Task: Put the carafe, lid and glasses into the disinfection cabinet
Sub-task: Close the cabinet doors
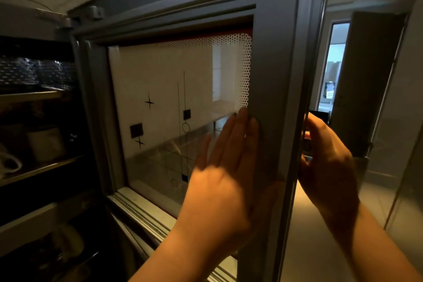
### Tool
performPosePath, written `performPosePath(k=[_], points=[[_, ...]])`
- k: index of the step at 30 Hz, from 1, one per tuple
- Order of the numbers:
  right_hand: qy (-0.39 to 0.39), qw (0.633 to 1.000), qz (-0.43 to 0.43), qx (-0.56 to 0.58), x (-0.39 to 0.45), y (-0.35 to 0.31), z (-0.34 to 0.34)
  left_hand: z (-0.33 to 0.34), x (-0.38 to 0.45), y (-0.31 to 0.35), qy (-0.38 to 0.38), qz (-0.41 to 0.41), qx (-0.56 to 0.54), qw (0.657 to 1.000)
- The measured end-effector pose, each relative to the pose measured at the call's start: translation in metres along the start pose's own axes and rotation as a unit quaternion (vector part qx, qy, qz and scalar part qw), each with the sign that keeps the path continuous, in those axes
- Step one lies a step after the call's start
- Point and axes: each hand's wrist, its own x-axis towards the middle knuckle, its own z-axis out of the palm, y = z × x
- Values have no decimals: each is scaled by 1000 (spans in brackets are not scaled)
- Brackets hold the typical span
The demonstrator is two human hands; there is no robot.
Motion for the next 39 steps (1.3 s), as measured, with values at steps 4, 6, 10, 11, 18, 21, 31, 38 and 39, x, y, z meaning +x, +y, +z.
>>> performPosePath(k=[4,6,10,11,18,21,31,38,39], points=[[-16,1000,-8,-21,2,8,-2,-2,6,5,5,6,44,999],[-16,1000,-4,-20,4,9,-4,-6,9,6,-8,8,72,997],[-6,1000,8,-2,7,6,-14,-10,14,5,-70,17,72,995],[-10,1000,12,0,6,4,-17,-8,14,6,-79,17,74,994],[-8,993,115,-12,-5,-23,-24,-8,24,12,-201,-36,38,978],[-5,994,105,-18,-9,-29,-22,-7,23,18,-165,5,37,986],[-10,998,68,-9,5,-15,-40,22,22,26,17,164,92,982],[-12,1000,16,-21,16,-14,-46,38,15,29,37,219,82,971],[-12,1000,16,-23,18,-13,-46,37,14,29,34,222,88,971]])
